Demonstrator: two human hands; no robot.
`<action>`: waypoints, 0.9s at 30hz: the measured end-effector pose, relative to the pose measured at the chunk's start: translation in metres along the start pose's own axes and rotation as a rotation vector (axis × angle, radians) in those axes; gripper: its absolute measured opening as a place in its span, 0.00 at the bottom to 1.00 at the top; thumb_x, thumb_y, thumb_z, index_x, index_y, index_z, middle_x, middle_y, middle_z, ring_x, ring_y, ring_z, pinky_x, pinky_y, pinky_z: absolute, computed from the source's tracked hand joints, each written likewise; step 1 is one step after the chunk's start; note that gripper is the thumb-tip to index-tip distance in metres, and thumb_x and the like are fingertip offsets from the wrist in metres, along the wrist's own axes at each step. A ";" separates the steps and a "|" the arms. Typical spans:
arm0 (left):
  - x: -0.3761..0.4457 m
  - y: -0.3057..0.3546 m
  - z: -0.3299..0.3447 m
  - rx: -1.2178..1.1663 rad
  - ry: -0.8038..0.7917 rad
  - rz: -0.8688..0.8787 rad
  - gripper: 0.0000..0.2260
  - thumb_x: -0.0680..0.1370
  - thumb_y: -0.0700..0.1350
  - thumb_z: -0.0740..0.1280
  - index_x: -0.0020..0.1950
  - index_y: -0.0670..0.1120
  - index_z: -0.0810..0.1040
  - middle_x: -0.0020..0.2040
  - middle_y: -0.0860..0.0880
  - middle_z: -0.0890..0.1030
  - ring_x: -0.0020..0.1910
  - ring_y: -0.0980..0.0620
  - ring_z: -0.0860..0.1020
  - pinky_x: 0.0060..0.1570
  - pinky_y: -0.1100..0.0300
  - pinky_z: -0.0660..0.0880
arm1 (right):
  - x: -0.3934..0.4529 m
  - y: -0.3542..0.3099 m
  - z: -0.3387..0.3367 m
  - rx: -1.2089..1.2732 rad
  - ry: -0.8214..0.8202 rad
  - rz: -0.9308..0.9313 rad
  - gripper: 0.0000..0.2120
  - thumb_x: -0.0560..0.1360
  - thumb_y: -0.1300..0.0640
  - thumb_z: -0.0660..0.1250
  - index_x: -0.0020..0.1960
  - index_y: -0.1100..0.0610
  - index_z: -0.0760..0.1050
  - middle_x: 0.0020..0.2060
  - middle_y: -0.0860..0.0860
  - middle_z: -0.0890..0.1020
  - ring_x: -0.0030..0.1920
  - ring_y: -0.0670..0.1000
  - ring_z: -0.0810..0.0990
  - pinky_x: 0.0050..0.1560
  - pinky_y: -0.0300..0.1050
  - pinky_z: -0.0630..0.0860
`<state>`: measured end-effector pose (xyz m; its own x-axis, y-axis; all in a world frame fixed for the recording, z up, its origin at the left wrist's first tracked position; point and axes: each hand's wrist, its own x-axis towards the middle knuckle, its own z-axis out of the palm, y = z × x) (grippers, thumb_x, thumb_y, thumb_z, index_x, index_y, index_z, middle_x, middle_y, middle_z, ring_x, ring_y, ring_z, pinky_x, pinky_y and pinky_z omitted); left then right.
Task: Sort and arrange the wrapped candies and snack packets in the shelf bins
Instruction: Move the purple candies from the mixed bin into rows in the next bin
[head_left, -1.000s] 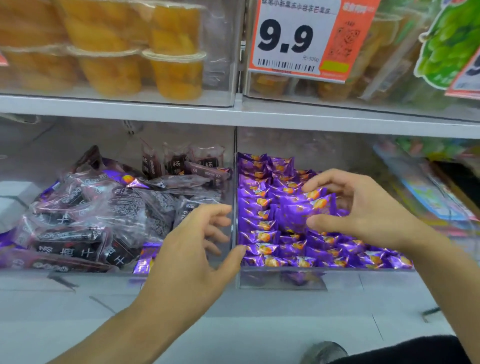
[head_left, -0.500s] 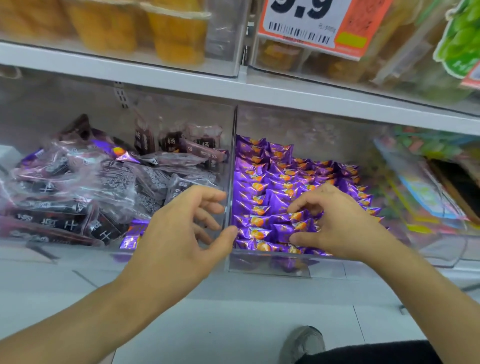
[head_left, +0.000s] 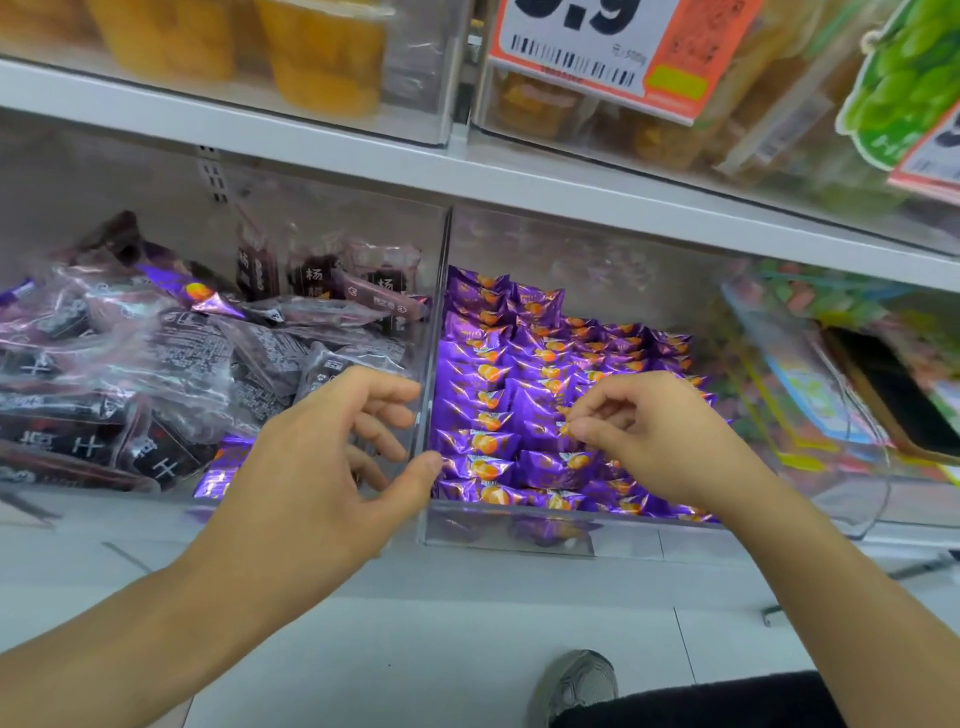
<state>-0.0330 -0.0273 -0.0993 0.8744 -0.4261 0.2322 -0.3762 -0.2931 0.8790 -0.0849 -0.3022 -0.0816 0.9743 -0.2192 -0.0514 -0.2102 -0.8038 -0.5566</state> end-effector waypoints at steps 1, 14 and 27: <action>0.000 0.000 0.000 0.000 -0.006 0.000 0.17 0.68 0.48 0.76 0.54 0.56 0.77 0.44 0.56 0.80 0.36 0.53 0.80 0.36 0.65 0.77 | 0.001 0.001 0.000 0.028 0.006 0.009 0.04 0.75 0.55 0.74 0.41 0.48 0.82 0.34 0.45 0.85 0.36 0.43 0.83 0.40 0.35 0.77; 0.001 0.001 -0.001 -0.006 -0.014 -0.019 0.17 0.68 0.48 0.76 0.54 0.57 0.78 0.44 0.56 0.81 0.36 0.54 0.80 0.37 0.68 0.75 | 0.001 -0.002 0.001 -0.045 0.095 0.018 0.07 0.71 0.50 0.77 0.40 0.49 0.80 0.32 0.44 0.83 0.33 0.42 0.80 0.36 0.31 0.73; 0.001 0.002 0.000 -0.009 -0.008 -0.012 0.17 0.68 0.45 0.77 0.53 0.57 0.77 0.44 0.55 0.80 0.36 0.56 0.80 0.33 0.72 0.73 | -0.009 -0.005 -0.008 -0.127 -0.125 -0.125 0.09 0.66 0.58 0.81 0.39 0.49 0.83 0.34 0.45 0.83 0.34 0.42 0.80 0.34 0.28 0.70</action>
<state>-0.0333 -0.0282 -0.0970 0.8764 -0.4294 0.2179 -0.3627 -0.2909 0.8854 -0.0928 -0.3006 -0.0716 0.9942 -0.0500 -0.0956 -0.0884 -0.8855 -0.4562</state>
